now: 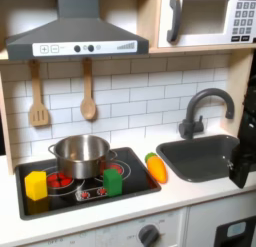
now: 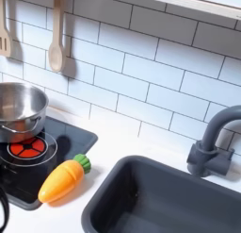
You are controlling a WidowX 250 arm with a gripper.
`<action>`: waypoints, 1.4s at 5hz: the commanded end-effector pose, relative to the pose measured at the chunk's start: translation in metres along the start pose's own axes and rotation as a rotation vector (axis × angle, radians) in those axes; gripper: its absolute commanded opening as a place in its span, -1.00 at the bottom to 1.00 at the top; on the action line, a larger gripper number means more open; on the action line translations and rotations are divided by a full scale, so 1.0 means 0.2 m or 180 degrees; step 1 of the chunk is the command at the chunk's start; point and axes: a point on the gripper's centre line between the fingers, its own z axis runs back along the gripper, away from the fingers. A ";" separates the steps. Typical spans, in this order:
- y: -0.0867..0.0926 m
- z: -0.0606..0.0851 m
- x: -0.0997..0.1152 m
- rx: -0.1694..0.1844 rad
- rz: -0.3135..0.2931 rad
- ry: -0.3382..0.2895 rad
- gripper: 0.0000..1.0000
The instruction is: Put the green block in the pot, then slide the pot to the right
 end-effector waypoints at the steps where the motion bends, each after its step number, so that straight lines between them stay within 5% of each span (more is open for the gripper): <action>1: 0.00 0.00 0.00 -0.0002 0.0000 -0.0010 1.00; 7: 0.33 -0.10 0.50 0.0301 0.0210 -0.0159 1.00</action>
